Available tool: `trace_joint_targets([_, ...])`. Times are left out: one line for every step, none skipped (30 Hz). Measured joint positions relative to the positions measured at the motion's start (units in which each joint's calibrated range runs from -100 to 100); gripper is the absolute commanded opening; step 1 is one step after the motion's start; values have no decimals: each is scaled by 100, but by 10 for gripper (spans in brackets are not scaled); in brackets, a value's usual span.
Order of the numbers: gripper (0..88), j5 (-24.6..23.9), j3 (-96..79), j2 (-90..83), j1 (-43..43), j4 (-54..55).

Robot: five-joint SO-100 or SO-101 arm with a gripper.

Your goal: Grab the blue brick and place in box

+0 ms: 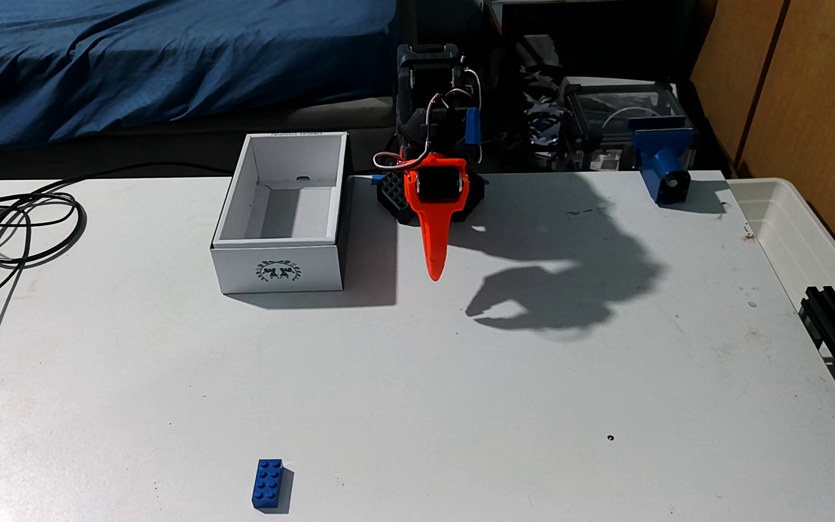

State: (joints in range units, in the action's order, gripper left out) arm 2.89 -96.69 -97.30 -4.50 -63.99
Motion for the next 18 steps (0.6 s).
trace_joint_targets([16,0,0,-8,0,61])
trace_joint_targets([16,5,0,-17,0,141])
trace_joint_targets([16,5,18,-17,0,202])
trace_joint_targets([16,5,80,-17,0,255])
trace_joint_targets([16,5,188,-17,0,272])
trace_joint_targets([16,5,304,-17,0,281])
trace_joint_targets([16,5,429,-17,0,281])
trace_joint_targets([16,5,572,-17,0,281])
trace_joint_targets([16,5,706,-17,0,281])
trace_joint_targets([16,11,858,-17,7,281])
trace_joint_targets([16,26,1019,-17,81,281])
trace_joint_targets([16,26,1180,-17,170,281])
trace_joint_targets([16,21,1323,-17,266,281])
trace_joint_targets([16,26,1457,-17,384,281])
trace_joint_targets([16,26,1582,-25,509,281])
trace_joint_targets([16,26,1699,-25,642,281])
trace_joint_targets([16,16,1815,-34,797,281])
trace_joint_targets([16,16,1931,-34,959,281])
